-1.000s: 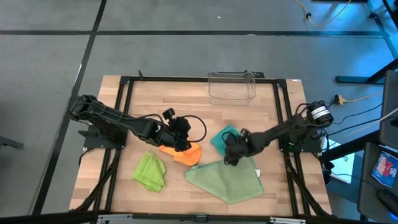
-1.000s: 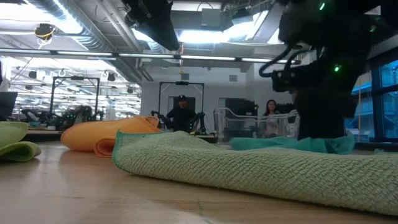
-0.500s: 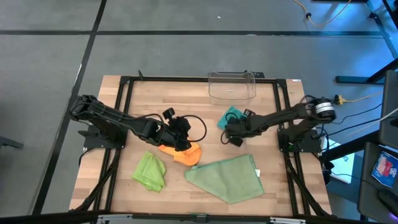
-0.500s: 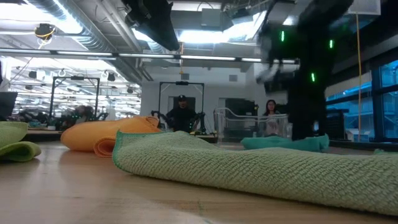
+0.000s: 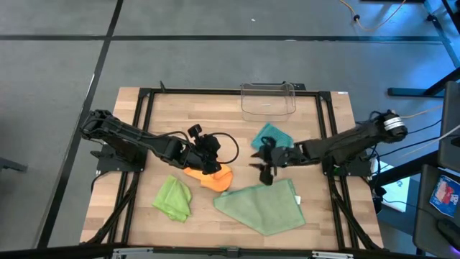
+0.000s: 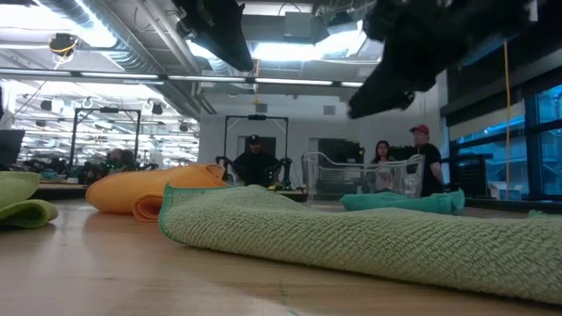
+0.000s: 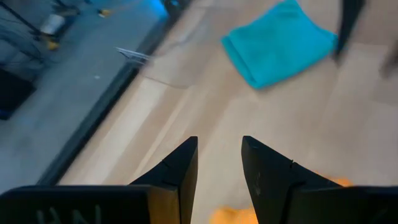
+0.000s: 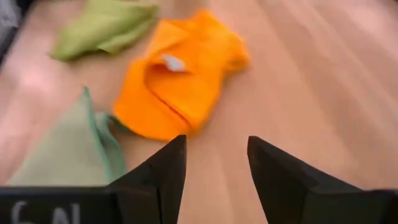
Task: Fold microfiber towels
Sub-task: Fold the orange microfiber cloth
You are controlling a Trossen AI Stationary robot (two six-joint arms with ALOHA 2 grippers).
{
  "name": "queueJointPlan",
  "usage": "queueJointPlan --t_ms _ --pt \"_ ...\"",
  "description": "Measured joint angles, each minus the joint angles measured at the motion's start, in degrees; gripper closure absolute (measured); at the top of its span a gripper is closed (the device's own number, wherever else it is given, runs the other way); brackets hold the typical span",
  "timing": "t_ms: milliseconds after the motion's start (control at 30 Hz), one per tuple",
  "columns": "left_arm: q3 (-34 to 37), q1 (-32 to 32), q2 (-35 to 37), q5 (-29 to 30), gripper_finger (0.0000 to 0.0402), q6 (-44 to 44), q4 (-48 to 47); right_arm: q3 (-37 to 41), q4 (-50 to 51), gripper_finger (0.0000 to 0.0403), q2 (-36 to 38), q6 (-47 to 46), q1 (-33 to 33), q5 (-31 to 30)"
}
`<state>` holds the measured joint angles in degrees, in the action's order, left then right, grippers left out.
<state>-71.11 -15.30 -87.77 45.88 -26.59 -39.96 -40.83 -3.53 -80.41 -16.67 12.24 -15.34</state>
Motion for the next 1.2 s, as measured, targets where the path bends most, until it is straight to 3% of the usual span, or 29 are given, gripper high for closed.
queueJointPlan --t_ms 100,200,500,667,1200 --pt "0.0 -0.3 0.12 5.39 0.0285 -0.34 -0.56 0.76 -12.34 0.0229 -6.15 1.99 -0.01 2.72" --pt "0.04 -0.99 2.01 8.37 0.0285 -1.07 -0.98 -3.36 -16.56 0.0229 -13.15 3.6 -0.01 4.56" --pt "0.02 -0.55 10.03 12.06 0.0285 -4.86 -11.08 -20.92 -11.65 0.0229 -29.28 -0.99 -0.99 9.03" --pt "-0.02 2.03 15.33 10.83 0.0285 -7.6 -15.58 -29.31 -0.44 0.0229 -34.45 -6.74 -0.9 12.94" --pt "0.0 3.62 16.18 7.44 0.0285 -7.52 -17.19 -37.43 -0.7 0.0229 -42.54 -8.3 -3.06 13.5"
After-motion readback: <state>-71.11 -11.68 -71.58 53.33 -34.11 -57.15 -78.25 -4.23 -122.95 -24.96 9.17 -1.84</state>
